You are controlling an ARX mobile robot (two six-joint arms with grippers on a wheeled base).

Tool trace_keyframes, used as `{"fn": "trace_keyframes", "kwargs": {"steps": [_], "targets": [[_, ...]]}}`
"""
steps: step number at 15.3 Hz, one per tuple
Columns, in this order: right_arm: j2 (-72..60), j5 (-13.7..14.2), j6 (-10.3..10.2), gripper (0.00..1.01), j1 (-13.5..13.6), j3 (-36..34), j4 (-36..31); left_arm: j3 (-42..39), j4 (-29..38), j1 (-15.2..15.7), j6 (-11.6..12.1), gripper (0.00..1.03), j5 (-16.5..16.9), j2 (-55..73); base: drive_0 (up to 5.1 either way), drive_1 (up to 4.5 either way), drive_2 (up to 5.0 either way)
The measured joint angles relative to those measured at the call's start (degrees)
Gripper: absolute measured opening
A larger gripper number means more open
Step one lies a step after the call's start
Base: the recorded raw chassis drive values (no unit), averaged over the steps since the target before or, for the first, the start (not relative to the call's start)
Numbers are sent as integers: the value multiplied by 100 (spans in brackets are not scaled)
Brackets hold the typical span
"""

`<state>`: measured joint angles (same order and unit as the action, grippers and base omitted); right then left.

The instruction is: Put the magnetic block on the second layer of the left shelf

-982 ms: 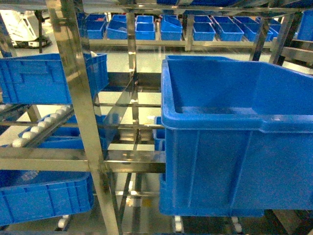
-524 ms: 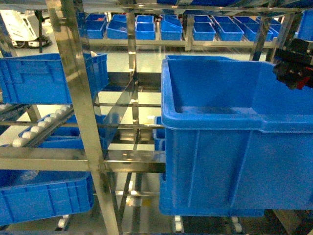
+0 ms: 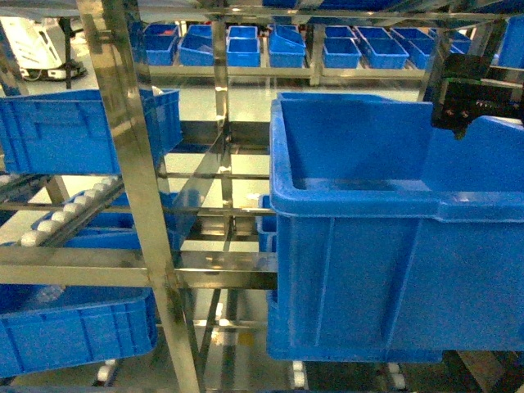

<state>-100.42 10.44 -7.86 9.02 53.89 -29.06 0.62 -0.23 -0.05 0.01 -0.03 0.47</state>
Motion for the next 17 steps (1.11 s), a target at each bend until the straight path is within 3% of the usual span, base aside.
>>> {"fn": "trace_keyframes", "kwargs": {"steps": [1,2,5,9,10,11,12,13,15,17], "targets": [[299,98,258,98,-2,-315,-238,0,-2,0,0,98,-2,0,0,0,0],[1545,256,627,98,-105,-1443,-658,0,0,0,0,98,-2,0,0,0,0],[4004,262,638,98,-579,-2883,175,0,-2,0,0,98,-2,0,0,0,0],[4540,258,638,98,-566,-3016,249,0,-2,0,0,98,-2,0,0,0,0],[4498,-109,651,94,-684,-3117,-111,0,0,0,0,98,-2,0,0,0,0],[4597,-673,688,83,-879,-3353,-507,0,2,0,0,98,-2,0,0,0,0],[4822,-938,704,72,-914,-3624,-579,0,0,0,2,98,-4,0,0,0,0],[5014,-1014,730,61,-903,-3853,-595,0,2,0,0,98,0,0,0,0,0],[5532,-1029,748,24,-903,-4363,-540,0,0,0,0,98,-2,0,0,0,0],[5923,-1029,756,1,-903,-4610,-413,0,0,0,0,98,-2,0,0,0,0]]}}
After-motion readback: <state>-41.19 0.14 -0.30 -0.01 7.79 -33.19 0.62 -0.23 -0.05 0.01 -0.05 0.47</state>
